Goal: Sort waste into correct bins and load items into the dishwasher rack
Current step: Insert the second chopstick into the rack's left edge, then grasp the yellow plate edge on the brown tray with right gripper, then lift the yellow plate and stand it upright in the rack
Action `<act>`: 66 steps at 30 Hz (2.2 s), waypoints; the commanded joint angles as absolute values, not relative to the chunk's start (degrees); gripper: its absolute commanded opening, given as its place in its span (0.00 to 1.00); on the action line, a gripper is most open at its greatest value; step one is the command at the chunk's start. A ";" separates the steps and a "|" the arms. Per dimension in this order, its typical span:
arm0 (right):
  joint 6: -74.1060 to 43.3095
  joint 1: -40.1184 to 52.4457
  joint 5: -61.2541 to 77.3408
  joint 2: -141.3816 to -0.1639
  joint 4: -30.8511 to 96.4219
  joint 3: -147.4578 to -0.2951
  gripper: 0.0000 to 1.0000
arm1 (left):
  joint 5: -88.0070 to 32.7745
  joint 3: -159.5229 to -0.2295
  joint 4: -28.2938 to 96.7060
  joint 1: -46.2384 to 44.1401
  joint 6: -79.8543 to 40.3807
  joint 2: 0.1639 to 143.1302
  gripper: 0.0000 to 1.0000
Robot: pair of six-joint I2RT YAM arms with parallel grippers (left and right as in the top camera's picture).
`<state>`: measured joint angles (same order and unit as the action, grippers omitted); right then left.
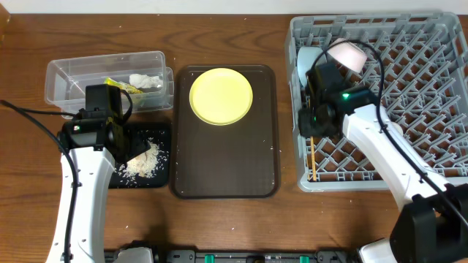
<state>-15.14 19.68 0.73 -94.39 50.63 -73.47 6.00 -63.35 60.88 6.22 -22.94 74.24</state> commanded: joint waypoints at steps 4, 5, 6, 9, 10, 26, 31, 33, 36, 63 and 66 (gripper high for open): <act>-14.09 22.59 6.92 -91.81 37.65 -76.82 0.46 | 6.46 -63.33 60.99 6.46 -23.70 74.11 0.75; -14.09 23.38 6.55 -92.27 34.98 -76.82 0.45 | 6.46 -63.33 61.01 6.46 -23.70 74.11 0.75; -14.11 23.92 6.17 -92.86 33.04 -76.82 0.46 | 6.46 -63.33 60.99 6.46 -23.70 74.11 0.75; -14.76 25.69 5.26 -95.48 27.66 -76.82 0.46 | 6.46 -63.33 61.01 6.46 -23.70 74.11 0.75; -15.46 26.28 4.84 -96.71 26.11 -76.82 0.47 | 6.48 -63.33 60.99 6.46 -23.70 74.11 0.75; -25.52 31.22 2.79 -119.79 7.90 -76.82 0.49 | 6.48 -63.33 60.99 6.46 -23.70 74.11 0.75; -26.96 31.92 2.74 -123.02 8.23 -76.82 0.40 | 6.48 -63.33 60.99 6.46 -23.70 74.11 0.75; -26.98 32.05 2.00 -123.35 9.91 -76.82 0.30 | 6.46 -63.33 60.99 6.46 -23.70 74.11 0.75; -26.98 32.08 1.32 -123.31 12.01 -76.82 0.18 | 6.46 -63.33 60.97 6.46 -23.70 74.11 0.75; -4.16 23.03 -18.55 -88.09 32.03 -76.84 0.01 | 6.48 -63.33 60.97 6.46 -23.70 74.11 0.75; 0.67 20.05 -24.64 -84.47 33.87 -76.84 0.01 | 6.48 -63.33 60.95 6.46 -23.70 74.11 0.75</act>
